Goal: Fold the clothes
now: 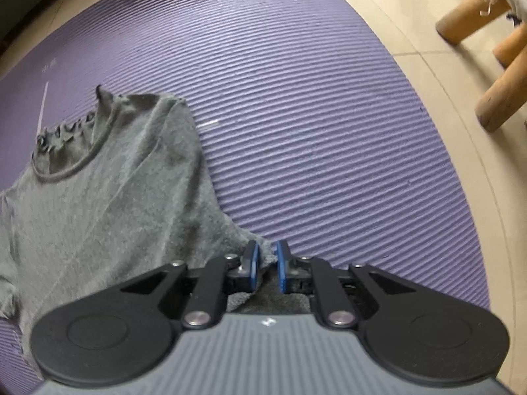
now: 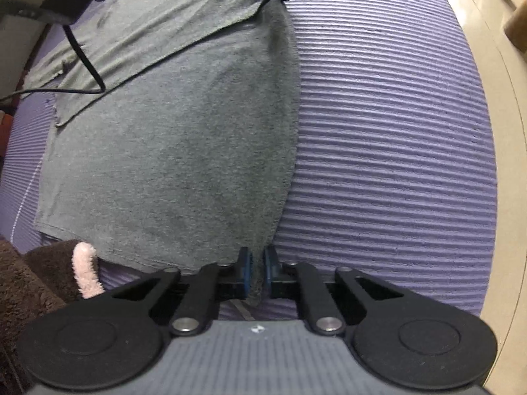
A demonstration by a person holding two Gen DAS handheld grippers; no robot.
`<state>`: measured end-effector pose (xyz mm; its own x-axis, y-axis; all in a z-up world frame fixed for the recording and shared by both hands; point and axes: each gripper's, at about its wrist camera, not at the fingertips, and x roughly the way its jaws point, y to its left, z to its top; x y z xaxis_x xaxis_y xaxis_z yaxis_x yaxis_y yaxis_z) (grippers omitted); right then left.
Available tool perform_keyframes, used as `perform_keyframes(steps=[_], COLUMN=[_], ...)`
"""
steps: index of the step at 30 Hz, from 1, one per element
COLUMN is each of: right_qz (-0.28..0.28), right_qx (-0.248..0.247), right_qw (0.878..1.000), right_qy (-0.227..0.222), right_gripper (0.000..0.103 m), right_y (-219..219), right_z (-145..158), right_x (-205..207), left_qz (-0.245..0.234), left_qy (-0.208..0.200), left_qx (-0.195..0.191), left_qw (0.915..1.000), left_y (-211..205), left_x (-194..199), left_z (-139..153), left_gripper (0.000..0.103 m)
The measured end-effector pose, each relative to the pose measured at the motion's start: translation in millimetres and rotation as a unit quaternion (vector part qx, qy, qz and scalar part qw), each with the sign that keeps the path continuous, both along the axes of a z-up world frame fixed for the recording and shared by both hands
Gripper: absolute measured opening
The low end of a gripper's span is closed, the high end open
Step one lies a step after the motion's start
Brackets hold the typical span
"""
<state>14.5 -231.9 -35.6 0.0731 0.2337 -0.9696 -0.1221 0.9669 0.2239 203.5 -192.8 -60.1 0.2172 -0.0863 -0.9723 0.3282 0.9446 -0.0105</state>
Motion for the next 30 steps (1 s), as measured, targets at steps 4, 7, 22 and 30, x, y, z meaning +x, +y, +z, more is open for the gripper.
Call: perform_keyframes(steps=[4,7,22,30], right_qz=[0.013,0.027,0.129,0.127], right_qx=[0.008,0.021,0.032,0.058], right_qw=[1.000,0.998,0.989,0.990], right_qy=[-0.027,-0.045,-0.072,-0.031], right_gripper=[0.005,0.005,0.005,0.027], right_y=[6.0,7.7,53.8,77.1], right_z=[13.1,24.8,38.7,20.2], right_x=[-4.7,-7.8,-23.7,-18.2], left_qz=[0.004,0.004,0.033,0.048], left_qy=[-0.007,-0.011,-0.006,0.015], left_qx=[-0.015,-0.021,-0.064,-0.048], left_qw=[0.9999,0.9997,0.9974,0.9976], left_y=[9.6,18.9,103.1,136.2], left_x=[-2.1,-5.4,-4.3,-6.7], left_z=[13.7,22.3,34.3,16.8], left_gripper=[0.011,0.011,0.015,0.032])
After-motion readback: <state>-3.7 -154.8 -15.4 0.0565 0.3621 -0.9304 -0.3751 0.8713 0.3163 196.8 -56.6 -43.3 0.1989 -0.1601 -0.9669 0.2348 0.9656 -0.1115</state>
